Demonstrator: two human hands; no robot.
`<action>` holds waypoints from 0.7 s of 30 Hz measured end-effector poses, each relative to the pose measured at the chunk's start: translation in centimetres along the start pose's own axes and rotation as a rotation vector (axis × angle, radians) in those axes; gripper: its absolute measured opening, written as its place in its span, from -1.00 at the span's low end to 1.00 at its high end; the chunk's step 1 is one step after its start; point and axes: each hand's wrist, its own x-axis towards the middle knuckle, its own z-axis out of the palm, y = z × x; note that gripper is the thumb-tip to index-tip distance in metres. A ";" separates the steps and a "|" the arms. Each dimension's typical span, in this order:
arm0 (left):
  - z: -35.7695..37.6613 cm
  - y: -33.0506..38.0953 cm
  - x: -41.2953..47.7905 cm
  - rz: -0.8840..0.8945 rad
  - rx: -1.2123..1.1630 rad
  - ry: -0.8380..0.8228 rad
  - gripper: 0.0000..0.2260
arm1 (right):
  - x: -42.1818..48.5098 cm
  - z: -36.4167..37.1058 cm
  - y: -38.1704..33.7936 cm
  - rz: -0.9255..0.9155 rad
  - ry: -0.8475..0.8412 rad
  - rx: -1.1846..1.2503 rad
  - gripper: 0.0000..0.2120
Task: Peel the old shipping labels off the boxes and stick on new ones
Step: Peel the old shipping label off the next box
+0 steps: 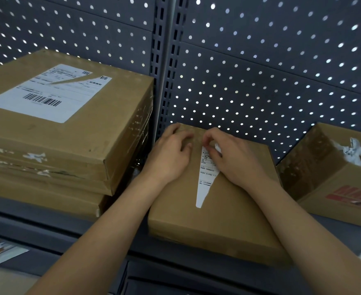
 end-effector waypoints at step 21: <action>-0.1 0.1 -0.1 -0.010 -0.003 -0.010 -0.66 | 0.2 -0.2 0.2 0.051 -0.021 0.071 -0.85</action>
